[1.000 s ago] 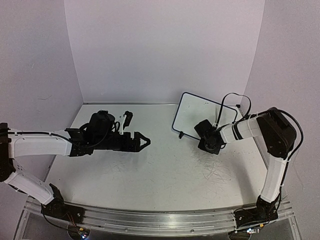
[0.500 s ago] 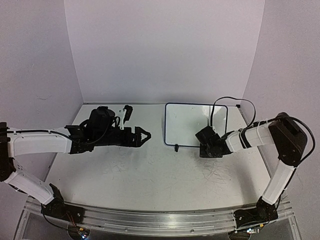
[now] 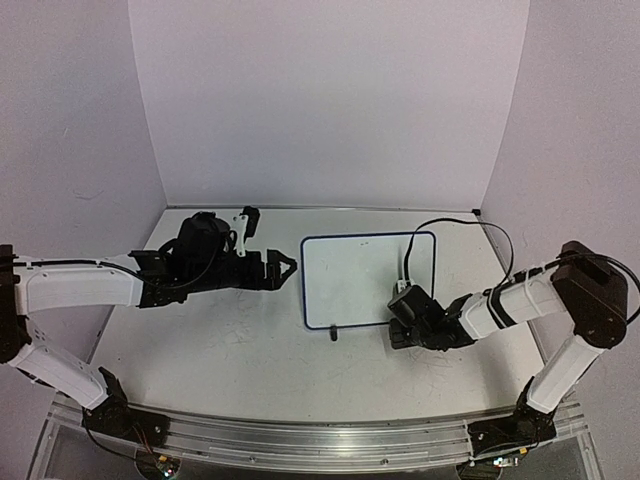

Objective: Write a sentence on the whiteboard
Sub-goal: Move the whiteboard to the center of the board.

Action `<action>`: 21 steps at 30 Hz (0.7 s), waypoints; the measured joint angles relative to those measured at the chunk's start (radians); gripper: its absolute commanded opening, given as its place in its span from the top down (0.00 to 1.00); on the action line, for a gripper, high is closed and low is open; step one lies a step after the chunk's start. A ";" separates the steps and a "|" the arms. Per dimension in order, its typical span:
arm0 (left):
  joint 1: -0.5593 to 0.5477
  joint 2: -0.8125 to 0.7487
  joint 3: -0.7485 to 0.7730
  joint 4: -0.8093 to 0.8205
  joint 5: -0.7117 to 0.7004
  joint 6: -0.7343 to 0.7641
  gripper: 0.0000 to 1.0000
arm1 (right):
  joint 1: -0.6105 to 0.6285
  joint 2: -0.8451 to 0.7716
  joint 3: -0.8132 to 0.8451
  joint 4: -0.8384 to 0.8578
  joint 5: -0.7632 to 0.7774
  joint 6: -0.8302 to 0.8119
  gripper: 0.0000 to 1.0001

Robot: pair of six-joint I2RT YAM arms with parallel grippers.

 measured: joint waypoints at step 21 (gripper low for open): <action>0.111 -0.188 -0.009 -0.042 -0.157 0.025 0.00 | 0.111 -0.010 -0.033 0.031 0.050 0.064 0.52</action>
